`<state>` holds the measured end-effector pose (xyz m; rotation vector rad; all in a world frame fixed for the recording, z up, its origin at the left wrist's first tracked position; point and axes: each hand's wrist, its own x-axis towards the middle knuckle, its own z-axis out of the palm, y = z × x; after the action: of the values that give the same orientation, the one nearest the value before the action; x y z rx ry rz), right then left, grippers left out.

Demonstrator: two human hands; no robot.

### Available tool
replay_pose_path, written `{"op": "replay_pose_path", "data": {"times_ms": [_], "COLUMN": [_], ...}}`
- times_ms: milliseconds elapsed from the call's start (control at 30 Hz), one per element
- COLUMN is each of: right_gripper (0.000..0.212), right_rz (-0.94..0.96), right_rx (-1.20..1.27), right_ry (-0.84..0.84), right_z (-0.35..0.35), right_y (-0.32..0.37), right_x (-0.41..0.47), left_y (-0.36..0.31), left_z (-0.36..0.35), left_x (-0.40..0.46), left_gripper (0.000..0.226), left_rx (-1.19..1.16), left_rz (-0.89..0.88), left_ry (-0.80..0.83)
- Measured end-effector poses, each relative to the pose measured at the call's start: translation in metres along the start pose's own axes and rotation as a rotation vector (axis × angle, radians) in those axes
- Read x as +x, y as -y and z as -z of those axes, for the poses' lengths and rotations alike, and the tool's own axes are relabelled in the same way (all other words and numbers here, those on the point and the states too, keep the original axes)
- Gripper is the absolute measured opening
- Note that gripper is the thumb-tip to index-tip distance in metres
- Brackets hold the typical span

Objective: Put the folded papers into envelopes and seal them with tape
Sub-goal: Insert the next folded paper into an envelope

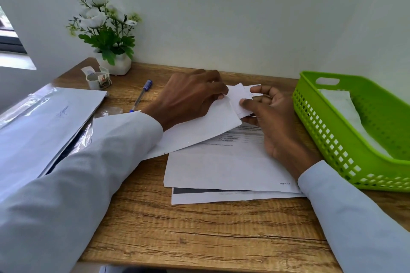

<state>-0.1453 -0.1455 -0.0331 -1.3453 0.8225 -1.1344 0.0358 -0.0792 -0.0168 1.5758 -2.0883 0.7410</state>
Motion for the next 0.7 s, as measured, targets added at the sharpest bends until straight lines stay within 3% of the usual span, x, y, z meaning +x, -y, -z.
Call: {"op": "replay_pose_path", "data": {"times_ms": [233,700], "right_gripper": [0.011,0.014], "right_rz": [-0.010,-0.146], "right_rx": [-0.129,-0.281], "right_ry": [0.069,0.398], "right_z": [-0.0029,0.0056], "right_y": [-0.0031,0.0004], "right_x": [-0.0036,-0.0018], "left_y": [-0.0036,-0.0047], "left_z": [-0.0024,-0.0033], "left_x": [0.0018,0.0010], "left_gripper": [0.030,0.022], "left_rx": [0.016,0.019], "left_rz": [0.009,0.011], "left_ry": [-0.031,-0.082]}}
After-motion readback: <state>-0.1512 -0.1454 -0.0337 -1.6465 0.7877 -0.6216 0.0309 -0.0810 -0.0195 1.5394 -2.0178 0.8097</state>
